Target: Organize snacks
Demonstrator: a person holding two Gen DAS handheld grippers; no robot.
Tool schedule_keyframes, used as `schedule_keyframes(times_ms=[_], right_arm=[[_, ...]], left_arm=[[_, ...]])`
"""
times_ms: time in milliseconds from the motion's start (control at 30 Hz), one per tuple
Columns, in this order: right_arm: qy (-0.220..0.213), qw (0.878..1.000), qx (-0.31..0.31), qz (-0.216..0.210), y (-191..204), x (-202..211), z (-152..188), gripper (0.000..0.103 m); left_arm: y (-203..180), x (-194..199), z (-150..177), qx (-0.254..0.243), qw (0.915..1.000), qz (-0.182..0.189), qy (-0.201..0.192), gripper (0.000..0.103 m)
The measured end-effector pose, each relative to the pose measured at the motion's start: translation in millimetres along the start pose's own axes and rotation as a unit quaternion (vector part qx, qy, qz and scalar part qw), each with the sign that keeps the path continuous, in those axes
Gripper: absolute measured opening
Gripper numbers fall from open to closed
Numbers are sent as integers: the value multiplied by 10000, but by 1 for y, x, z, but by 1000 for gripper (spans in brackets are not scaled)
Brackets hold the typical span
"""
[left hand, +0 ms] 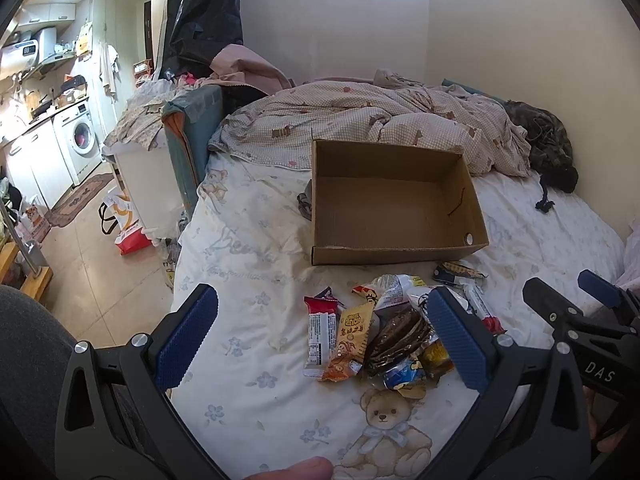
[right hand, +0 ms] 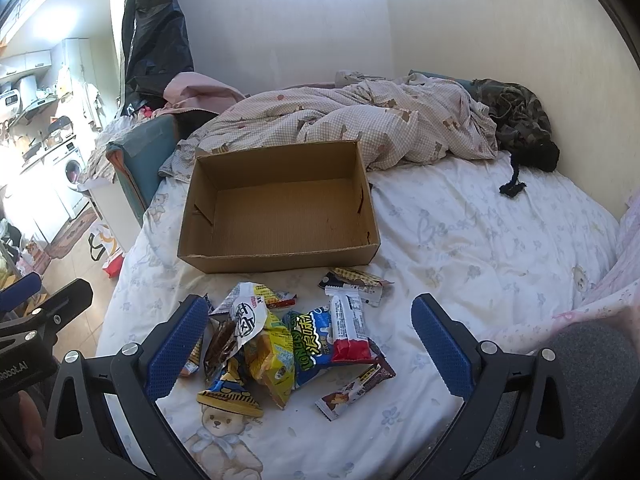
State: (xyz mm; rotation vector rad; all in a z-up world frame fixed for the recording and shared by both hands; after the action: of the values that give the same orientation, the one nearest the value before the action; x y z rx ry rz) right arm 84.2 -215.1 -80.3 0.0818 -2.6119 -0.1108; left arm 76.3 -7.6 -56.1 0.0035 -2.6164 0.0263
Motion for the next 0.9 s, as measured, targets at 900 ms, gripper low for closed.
schedule_keyframes(times_ms=[900], right_arm=[[17, 10000, -66, 9, -2, -4, 3, 103]], left_arm=[[4, -1, 2, 47, 10000, 7, 25, 103]])
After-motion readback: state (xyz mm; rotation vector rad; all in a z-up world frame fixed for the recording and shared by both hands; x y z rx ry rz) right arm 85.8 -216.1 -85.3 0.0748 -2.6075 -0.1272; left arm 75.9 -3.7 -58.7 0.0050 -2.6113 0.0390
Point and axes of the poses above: each gripper's, at about its wrist camera, not at the fingertips, and x roughly against the way its jaws point, y to its left, z to its underside, the point moved 10 cm from there along -x, roughly the way its jaws point, and after that the axes turned 8 degrees about -y, right-handed, at the moved point
